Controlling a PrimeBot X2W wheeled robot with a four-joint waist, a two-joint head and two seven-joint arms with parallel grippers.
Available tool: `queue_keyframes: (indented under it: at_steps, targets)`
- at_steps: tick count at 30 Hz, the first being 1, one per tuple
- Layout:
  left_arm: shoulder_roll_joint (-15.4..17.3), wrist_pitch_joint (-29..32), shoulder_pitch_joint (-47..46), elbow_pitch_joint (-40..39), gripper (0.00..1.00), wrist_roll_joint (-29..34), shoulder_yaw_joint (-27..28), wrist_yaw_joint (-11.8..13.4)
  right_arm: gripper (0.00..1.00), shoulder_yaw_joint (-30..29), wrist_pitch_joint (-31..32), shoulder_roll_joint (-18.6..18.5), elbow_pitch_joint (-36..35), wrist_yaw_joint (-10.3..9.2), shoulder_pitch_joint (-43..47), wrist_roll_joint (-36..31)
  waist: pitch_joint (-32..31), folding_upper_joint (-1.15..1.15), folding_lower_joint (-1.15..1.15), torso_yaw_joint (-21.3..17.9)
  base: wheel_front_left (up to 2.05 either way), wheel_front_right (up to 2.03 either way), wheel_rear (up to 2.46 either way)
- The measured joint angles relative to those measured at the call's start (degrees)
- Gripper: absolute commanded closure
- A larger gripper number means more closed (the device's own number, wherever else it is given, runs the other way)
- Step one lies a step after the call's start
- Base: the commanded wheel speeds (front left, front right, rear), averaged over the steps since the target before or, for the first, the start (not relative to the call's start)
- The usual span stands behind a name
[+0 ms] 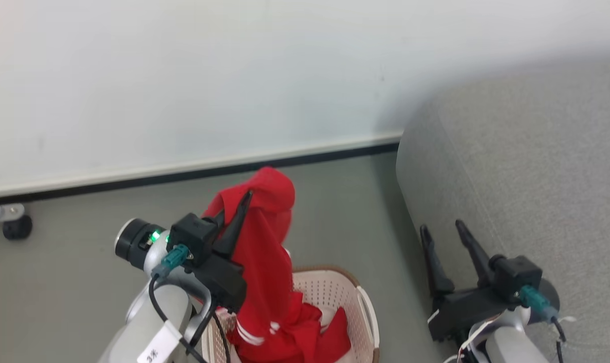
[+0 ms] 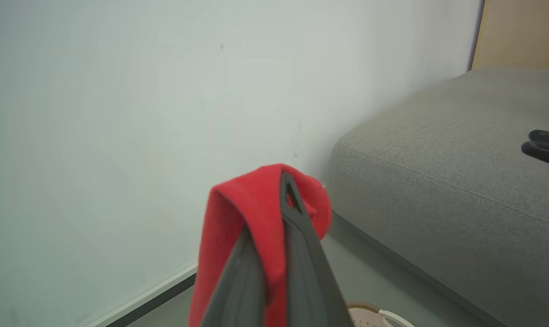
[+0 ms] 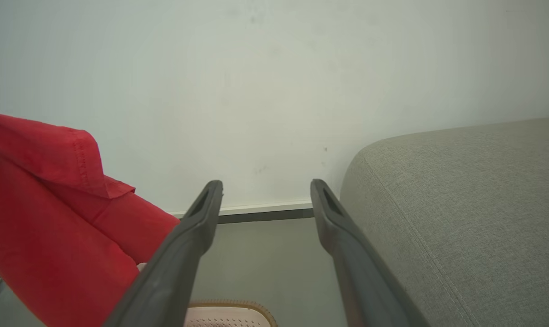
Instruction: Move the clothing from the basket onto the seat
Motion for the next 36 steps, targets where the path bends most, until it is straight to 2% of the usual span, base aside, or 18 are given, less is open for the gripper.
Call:
queue_keyframes:
  at_steps: [4, 8, 9, 16, 20, 31, 36]
  targets:
    - [0.0, 0.0, 2.1, -2.2, 1.00, 0.0, -0.6, 0.1, 0.00, 2.1, 0.0, 0.0, 0.0, 0.83, 2.1, 0.0, -3.3, 0.00, 0.00, 0.1, 0.00, 0.00, 0.00]
    - [0.0, 0.0, 3.2, -5.6, 1.00, 0.1, -1.2, 0.6, 0.00, 6.8, 0.0, 0.0, -0.1, 2.00, 2.9, 0.6, -6.4, 0.00, -0.01, 0.4, 0.00, 0.00, 0.00]
    - [0.0, 0.0, 3.2, -5.6, 1.00, 0.1, -1.2, 0.6, 0.00, 6.8, 0.0, 0.0, -0.1, 2.00, 2.9, 0.6, -6.4, 0.00, -0.01, 0.4, 0.00, 0.00, 0.00]
    - [-0.4, 0.7, 4.0, -11.1, 1.00, 0.4, -2.9, 0.6, 0.00, 16.5, 0.0, -0.1, 0.5, 4.15, 2.0, 1.5, -8.2, 0.01, 0.00, 1.0, 0.00, 0.00, 0.00]
    - [-0.6, 1.7, 4.3, -13.4, 1.00, 0.6, -3.5, 0.8, 0.00, 20.7, 0.0, -0.1, 2.5, 4.94, -1.3, 1.9, -8.1, 0.00, 0.01, 1.3, 0.00, 0.00, 0.00]
    - [-1.3, 4.4, 4.1, -16.5, 1.00, 0.6, -4.8, 0.8, 0.00, 25.5, 0.0, -0.3, 10.6, 5.45, -11.5, 3.6, -7.1, 0.01, 0.01, 2.9, 0.00, 0.00, 0.00]
    - [-1.3, 5.2, 4.1, -17.5, 1.00, 0.6, -4.8, 0.8, 0.00, 31.9, 0.0, -0.4, 13.1, 5.46, -14.2, 5.6, -6.5, 0.01, 0.01, 3.5, 0.00, 0.00, 0.00]
